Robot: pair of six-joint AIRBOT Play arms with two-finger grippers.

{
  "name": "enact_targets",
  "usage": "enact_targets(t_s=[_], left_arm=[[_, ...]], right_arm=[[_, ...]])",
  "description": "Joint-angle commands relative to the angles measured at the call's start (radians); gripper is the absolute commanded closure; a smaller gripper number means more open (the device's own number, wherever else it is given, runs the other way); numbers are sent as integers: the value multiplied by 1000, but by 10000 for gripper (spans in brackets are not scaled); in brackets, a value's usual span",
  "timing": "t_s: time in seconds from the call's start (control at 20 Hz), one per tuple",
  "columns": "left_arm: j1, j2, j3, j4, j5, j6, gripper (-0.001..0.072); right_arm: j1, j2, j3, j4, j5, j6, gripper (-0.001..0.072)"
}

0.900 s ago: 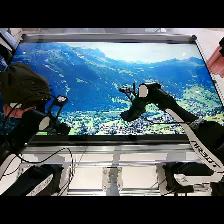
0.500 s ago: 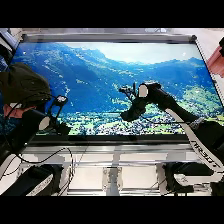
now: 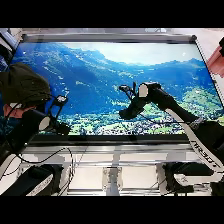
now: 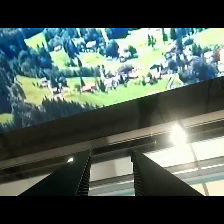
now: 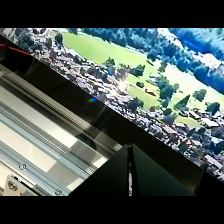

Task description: Fold the clothes and pants, and hang the long-sleeved shirts on hangers.

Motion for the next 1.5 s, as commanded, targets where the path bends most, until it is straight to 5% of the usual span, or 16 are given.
enact_targets(t_s=[0.0,0.25,0.4,0.6,0.65,0.8,1.15,1.25,1.45], left_arm=[[0,0,-1,-6,59,-1,435],[1,0,1,5,140,1,435],[2,-34,64,252,188,0,501],[44,-243,344,608,69,51,379],[69,-311,423,625,54,100,327],[114,-501,589,628,30,136,324],[114,-787,613,628,118,204,311],[114,-849,613,634,118,203,96],[128,-930,613,668,131,119,95]], right_arm=[[1,-1,0,5,-18,0,694],[1,-1,0,5,-46,-2,694],[1,-1,0,3,-58,-26,694],[1,-1,0,1,-80,-37,694],[1,-1,0,0,-89,-38,694],[1,-1,0,-2,-109,-37,694],[1,-1,0,-6,-135,-2,694],[1,-1,0,-6,-135,15,675],[1,-1,0,-5,-135,17,674]])
